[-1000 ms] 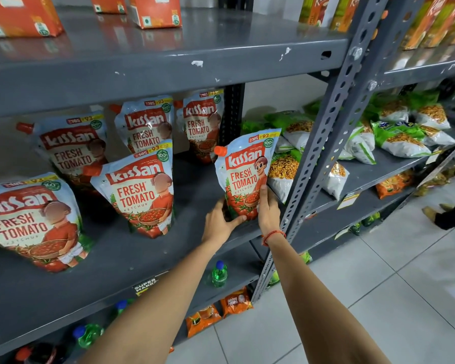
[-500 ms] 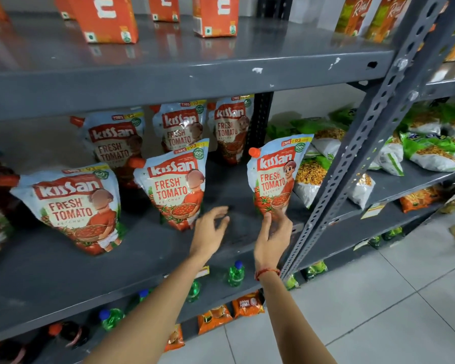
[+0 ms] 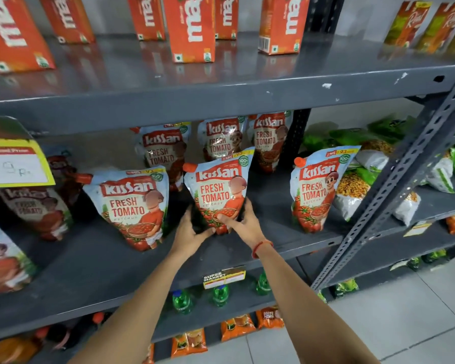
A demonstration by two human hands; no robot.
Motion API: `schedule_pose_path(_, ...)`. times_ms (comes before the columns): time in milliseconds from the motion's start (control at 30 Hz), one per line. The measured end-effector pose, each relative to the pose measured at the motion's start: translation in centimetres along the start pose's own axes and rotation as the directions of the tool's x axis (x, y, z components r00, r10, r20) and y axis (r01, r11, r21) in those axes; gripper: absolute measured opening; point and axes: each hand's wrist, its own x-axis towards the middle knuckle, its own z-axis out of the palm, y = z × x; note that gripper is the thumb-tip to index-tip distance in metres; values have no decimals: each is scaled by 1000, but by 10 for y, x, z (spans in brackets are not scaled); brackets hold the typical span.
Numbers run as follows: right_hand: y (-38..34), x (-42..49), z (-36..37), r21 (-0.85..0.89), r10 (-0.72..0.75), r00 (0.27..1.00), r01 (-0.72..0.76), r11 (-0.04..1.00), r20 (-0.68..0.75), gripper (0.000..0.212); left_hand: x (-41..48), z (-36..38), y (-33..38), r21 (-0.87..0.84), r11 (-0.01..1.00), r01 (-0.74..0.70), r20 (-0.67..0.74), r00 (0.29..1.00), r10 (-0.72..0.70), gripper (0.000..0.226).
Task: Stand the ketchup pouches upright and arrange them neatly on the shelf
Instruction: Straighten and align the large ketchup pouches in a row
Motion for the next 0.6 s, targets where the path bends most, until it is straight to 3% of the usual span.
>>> schedule_pose_path(133, -4, 3, -5, -28, -29, 998, 30, 999, 47, 67, 7, 5, 3, -14, 1000, -25, 43, 999, 25, 69)
schedule_pose_path(600, 18, -26, -63, -15, -29, 998, 29, 999, -50, 63, -26, 59, 21, -6, 994, -105, -11, 994, 105, 64)
